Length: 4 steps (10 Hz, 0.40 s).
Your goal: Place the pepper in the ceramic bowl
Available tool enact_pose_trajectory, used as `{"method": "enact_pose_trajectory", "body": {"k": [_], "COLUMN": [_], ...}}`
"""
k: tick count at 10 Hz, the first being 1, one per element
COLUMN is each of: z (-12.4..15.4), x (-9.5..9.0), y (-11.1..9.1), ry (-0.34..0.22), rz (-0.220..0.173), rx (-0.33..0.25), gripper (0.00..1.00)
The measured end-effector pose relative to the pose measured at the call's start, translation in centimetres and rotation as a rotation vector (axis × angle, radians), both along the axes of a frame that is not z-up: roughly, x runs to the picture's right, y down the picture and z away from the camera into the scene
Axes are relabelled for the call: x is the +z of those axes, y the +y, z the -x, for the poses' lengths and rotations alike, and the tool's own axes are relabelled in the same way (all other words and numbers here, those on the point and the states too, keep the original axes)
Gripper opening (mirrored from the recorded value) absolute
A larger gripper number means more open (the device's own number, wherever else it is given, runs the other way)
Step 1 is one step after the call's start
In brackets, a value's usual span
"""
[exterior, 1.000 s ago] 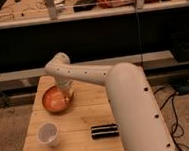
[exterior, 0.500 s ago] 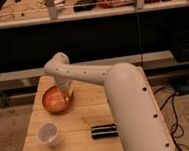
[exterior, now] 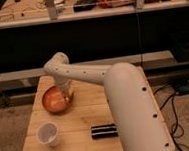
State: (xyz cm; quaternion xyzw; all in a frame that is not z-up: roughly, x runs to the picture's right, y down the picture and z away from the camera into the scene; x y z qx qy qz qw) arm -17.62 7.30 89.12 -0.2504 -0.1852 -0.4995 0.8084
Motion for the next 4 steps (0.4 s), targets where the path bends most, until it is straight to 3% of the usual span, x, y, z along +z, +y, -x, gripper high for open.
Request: {"method": "enact_pose_trajectory", "body": {"k": [2,4], "z": [0.01,0.02], "x": [-0.01,-0.01], "y": [0.0,0.0], "ry": [-0.001,-0.003], "rz": [0.0,0.0], "rx": [-0.001,-0.004], "gripper": [0.8,0.72]}}
